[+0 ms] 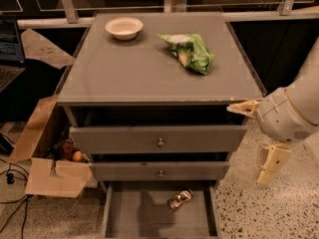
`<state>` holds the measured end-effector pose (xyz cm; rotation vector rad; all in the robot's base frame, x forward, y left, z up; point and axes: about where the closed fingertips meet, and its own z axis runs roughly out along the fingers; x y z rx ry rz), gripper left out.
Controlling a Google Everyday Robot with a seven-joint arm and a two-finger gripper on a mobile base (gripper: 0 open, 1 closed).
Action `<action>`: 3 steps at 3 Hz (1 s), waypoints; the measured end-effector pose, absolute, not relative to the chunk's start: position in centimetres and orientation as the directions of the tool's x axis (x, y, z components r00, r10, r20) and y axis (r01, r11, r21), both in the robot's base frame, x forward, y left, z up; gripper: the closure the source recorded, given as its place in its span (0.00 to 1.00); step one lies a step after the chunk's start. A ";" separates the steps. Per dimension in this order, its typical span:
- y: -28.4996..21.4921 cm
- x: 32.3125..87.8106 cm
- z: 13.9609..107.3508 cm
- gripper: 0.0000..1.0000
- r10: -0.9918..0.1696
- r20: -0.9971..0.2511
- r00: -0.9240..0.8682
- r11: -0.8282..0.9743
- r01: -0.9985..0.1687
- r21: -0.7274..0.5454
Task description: Pick orange can from bottom drawer and place on counter
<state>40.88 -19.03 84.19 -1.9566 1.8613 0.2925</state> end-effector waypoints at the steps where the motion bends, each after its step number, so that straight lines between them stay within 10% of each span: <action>1: -19.0 40.8 84.2 0.00 -0.900 -0.431 0.064 0.001 -0.989 -0.149; 3: -17.4 37.6 75.8 0.00 -0.783 -0.622 0.018 -0.034 -0.999 0.013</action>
Offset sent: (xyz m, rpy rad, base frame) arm -0.0439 0.0208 -0.1092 0.3264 0.2414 0.0862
